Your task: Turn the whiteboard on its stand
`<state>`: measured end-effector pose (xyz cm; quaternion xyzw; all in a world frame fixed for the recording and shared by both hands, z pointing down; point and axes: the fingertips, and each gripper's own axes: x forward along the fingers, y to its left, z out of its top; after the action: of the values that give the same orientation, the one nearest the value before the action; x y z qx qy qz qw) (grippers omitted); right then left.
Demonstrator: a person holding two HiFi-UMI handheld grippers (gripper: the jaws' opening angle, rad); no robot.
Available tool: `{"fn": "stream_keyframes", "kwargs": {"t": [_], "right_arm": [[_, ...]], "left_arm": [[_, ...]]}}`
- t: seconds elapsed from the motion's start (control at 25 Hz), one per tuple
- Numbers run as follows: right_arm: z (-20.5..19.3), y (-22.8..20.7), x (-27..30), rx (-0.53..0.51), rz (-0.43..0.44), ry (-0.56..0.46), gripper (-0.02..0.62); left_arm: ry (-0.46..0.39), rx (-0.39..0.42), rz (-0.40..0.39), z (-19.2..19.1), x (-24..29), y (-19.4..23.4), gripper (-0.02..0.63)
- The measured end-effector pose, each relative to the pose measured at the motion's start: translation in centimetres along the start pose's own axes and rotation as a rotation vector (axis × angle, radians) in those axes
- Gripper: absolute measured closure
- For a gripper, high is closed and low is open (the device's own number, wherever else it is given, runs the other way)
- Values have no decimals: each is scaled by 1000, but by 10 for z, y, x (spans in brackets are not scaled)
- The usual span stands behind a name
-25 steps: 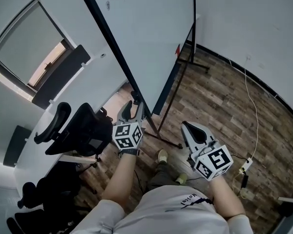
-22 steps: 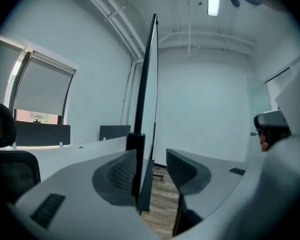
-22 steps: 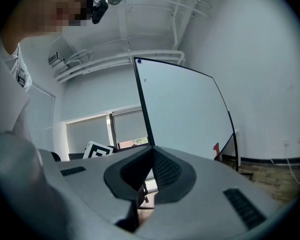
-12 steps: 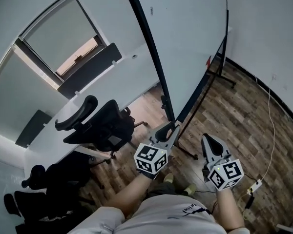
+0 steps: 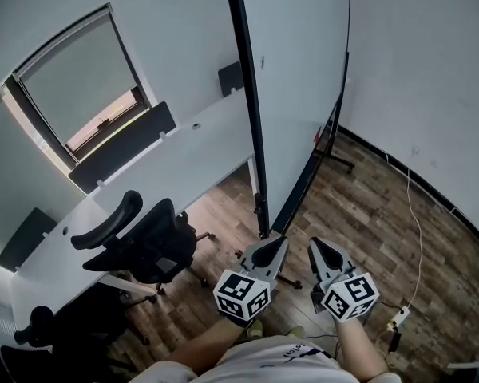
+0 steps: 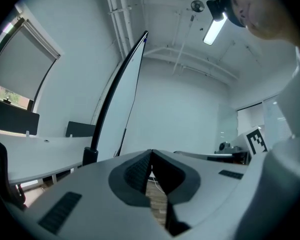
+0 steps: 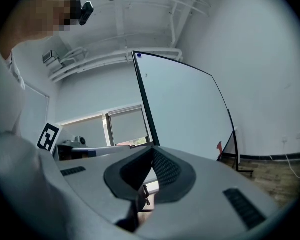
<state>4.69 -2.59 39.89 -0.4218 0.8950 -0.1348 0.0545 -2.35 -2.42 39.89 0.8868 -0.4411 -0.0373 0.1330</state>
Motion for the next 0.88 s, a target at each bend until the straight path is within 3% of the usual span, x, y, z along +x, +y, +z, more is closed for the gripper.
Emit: {"fn": "stream_keyframes", "kwargs": {"t": [0.4, 0.88], "right_arm": [[6, 18, 12, -44, -93, -4, 583], [10, 20, 13, -79, -124, 2, 583]], "left_arm": [[-6, -7, -83, 10, 6, 2, 594], [-1, 15, -118, 13, 8, -5, 594]]}}
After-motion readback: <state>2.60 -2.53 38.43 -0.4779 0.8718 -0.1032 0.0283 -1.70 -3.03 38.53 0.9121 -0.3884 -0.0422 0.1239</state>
